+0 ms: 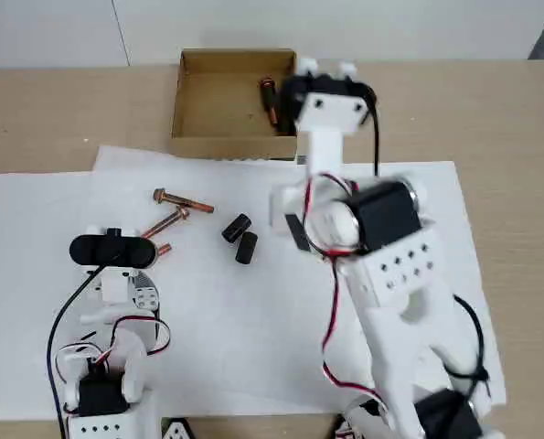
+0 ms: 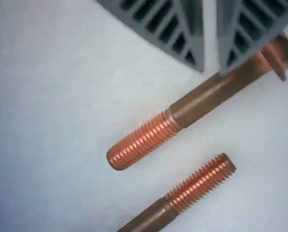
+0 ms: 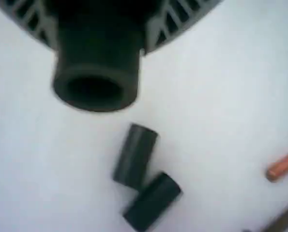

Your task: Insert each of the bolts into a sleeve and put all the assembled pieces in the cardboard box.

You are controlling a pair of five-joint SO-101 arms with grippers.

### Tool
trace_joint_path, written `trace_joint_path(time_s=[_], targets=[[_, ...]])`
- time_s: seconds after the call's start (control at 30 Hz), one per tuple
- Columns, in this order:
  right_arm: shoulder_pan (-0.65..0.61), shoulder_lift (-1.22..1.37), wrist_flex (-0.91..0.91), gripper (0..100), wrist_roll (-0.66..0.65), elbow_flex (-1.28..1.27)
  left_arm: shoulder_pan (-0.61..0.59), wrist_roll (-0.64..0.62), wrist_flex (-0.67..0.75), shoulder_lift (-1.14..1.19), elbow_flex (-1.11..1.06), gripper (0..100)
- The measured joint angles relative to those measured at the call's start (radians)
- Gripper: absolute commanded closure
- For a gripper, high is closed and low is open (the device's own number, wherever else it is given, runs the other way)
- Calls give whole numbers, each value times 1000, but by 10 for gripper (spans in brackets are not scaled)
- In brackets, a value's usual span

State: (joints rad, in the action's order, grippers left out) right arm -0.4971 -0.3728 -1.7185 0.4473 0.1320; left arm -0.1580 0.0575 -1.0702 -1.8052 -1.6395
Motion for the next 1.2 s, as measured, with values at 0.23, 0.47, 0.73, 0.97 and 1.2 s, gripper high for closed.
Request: trace_joint_path(time_s=[0.23,0.47,0.73,0.97,1.2], targets=[[6,-193,44,995,0,-290,0,0,0,0,0,994],[6,-442,210,995,0,-623,0,0,0,0,0,994],[6,-647,373,995,0,-925,0,-15,0,0,0,994],[8,-747,506,995,-46,-1092,0,-219,71,0,0,994],[6,-942,620,995,-141,-1263,98,-338,109,0,146,994]])
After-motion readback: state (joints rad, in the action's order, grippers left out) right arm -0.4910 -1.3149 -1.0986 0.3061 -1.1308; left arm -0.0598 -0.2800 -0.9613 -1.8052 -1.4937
